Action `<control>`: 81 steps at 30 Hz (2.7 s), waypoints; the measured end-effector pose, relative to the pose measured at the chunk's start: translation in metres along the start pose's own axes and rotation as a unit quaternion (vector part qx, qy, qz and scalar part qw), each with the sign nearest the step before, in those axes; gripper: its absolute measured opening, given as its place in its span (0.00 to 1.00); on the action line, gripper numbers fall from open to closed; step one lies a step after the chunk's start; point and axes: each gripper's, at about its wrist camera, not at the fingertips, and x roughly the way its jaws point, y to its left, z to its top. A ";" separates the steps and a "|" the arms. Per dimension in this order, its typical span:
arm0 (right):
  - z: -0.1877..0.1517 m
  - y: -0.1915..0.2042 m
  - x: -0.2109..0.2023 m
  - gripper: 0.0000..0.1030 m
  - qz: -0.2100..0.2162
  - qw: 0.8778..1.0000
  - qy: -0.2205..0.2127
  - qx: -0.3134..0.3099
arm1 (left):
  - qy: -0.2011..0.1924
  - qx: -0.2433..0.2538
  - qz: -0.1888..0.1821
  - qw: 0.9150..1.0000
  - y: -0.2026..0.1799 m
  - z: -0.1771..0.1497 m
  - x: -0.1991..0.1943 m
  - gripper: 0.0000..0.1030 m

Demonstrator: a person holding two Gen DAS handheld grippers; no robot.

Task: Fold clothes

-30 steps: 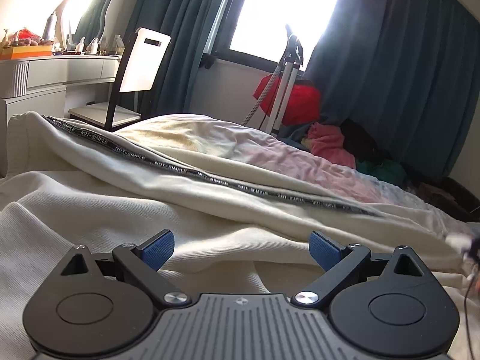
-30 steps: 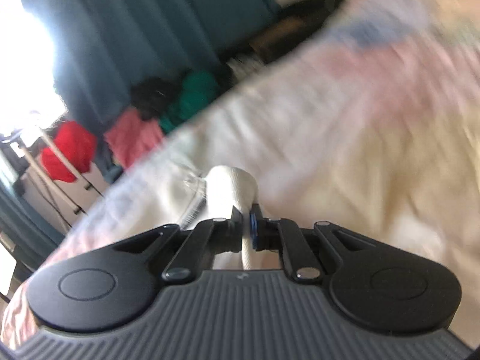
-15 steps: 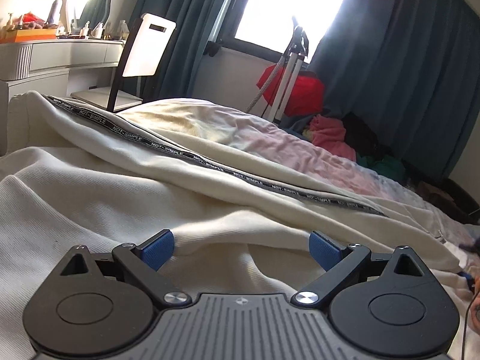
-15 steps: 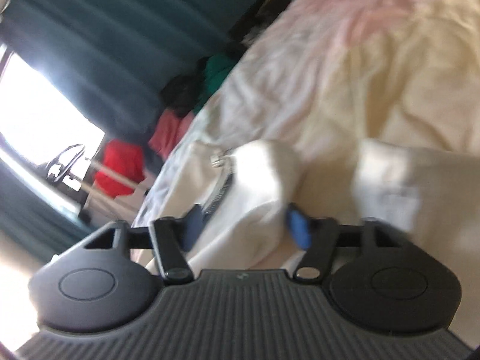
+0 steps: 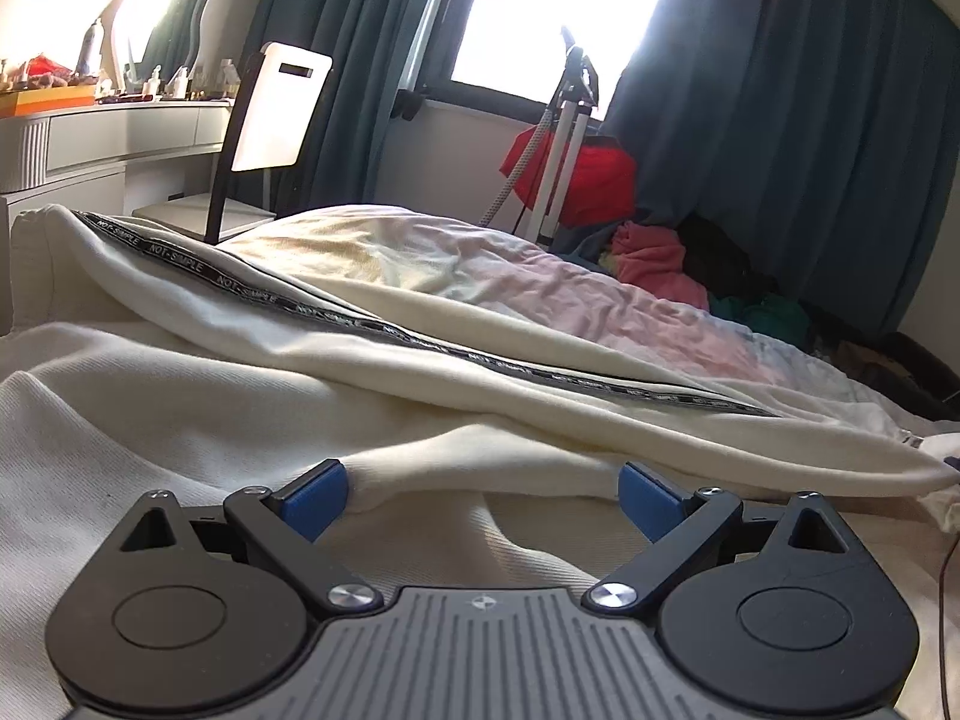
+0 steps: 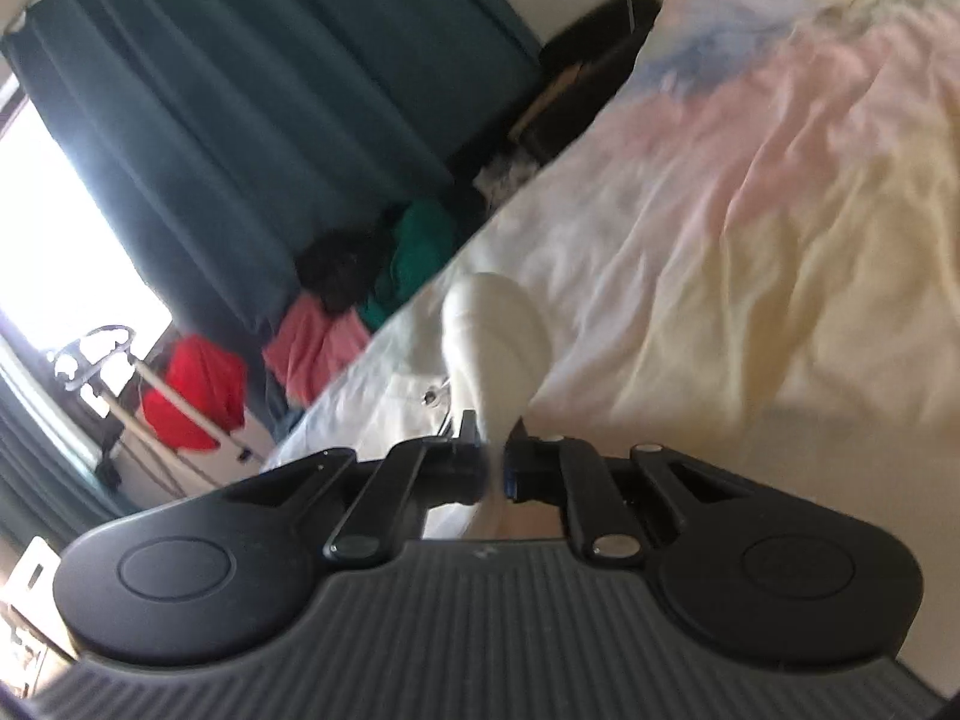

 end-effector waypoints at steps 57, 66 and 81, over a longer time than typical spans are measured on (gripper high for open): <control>0.013 0.059 0.049 0.68 0.030 0.996 0.032 -0.077 | 0.032 0.205 -0.175 0.963 -0.093 0.051 0.160 0.55; -0.033 0.072 0.099 0.66 -0.056 0.947 0.203 -0.244 | 0.074 0.308 -0.119 0.941 -0.124 0.011 0.169 0.04; -0.009 0.043 0.012 0.68 0.063 0.982 0.170 -0.047 | 0.062 0.259 -0.156 0.951 -0.102 0.001 0.033 0.03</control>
